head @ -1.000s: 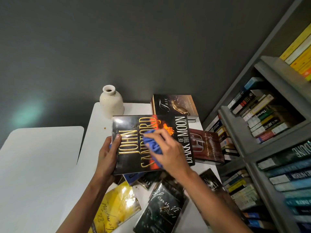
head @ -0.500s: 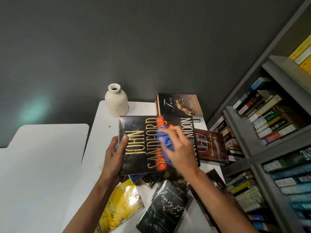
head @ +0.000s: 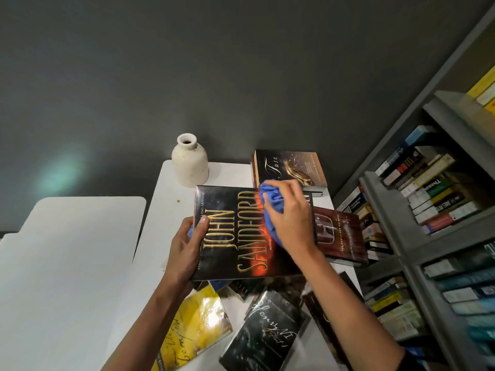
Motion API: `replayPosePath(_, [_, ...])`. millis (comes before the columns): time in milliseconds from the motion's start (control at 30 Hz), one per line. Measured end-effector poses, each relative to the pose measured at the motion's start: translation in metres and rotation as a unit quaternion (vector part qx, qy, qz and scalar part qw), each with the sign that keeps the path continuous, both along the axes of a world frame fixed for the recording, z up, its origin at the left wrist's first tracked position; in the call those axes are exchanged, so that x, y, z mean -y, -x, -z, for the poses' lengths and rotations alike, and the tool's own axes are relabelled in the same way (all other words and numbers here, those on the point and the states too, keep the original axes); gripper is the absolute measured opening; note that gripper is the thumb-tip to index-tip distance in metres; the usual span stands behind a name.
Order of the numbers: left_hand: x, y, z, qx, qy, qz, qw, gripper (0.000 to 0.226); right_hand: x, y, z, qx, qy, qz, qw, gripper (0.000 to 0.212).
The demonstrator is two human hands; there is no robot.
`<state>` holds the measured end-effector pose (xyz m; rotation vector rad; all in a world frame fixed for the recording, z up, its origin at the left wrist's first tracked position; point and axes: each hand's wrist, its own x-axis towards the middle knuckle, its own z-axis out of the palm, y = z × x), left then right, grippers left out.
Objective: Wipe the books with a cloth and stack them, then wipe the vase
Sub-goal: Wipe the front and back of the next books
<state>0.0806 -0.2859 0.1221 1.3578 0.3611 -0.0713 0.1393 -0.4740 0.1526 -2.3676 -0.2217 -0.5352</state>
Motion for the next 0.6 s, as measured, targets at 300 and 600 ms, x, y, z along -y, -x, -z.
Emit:
replayPosePath(300, [-0.001, -0.002, -0.001, -0.001, -0.003, 0.014, 1.0, 0.029, -0.018, 0.006, -0.004, 0.012, 0.038, -0.083, 0.996, 0.04])
replayPosePath(600, [-0.005, -0.007, -0.006, -0.005, 0.037, 0.017, 0.999, 0.029, -0.038, 0.017, -0.005, 0.015, 0.069, -0.195, 0.978, 0.043])
